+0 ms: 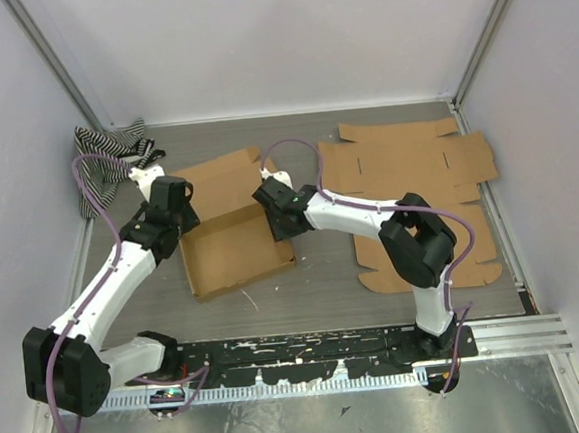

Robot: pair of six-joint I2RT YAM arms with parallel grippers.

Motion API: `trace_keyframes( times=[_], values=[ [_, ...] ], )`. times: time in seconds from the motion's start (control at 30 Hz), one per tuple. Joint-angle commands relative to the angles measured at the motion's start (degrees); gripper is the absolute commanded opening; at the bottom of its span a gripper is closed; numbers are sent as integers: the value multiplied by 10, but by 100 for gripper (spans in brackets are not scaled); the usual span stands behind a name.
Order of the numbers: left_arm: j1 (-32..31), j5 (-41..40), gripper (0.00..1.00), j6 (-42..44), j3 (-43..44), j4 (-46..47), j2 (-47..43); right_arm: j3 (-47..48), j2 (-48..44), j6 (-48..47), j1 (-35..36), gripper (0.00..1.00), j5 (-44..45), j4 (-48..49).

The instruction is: Fold the paper box

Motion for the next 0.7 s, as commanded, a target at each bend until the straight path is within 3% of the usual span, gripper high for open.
trace_keyframes(
  times=[0.0, 0.37, 0.47, 0.57, 0.67],
  values=[
    [19, 6, 53, 6, -34, -10, -11, 78, 28, -15, -15, 44, 66, -6],
    [31, 66, 51, 11, -77, -12, -13, 151, 92, -75, -28, 39, 14, -7],
    [32, 72, 52, 15, -82, -14, -5, 154, 100, -82, -30, 26, 3, -12],
    [32, 73, 51, 18, -79, -16, 20, 152, 104, -73, -30, 3, 31, -28],
    [32, 81, 51, 20, -76, -11, 52, 136, 95, -48, -29, 1, 86, -41]
  ],
)
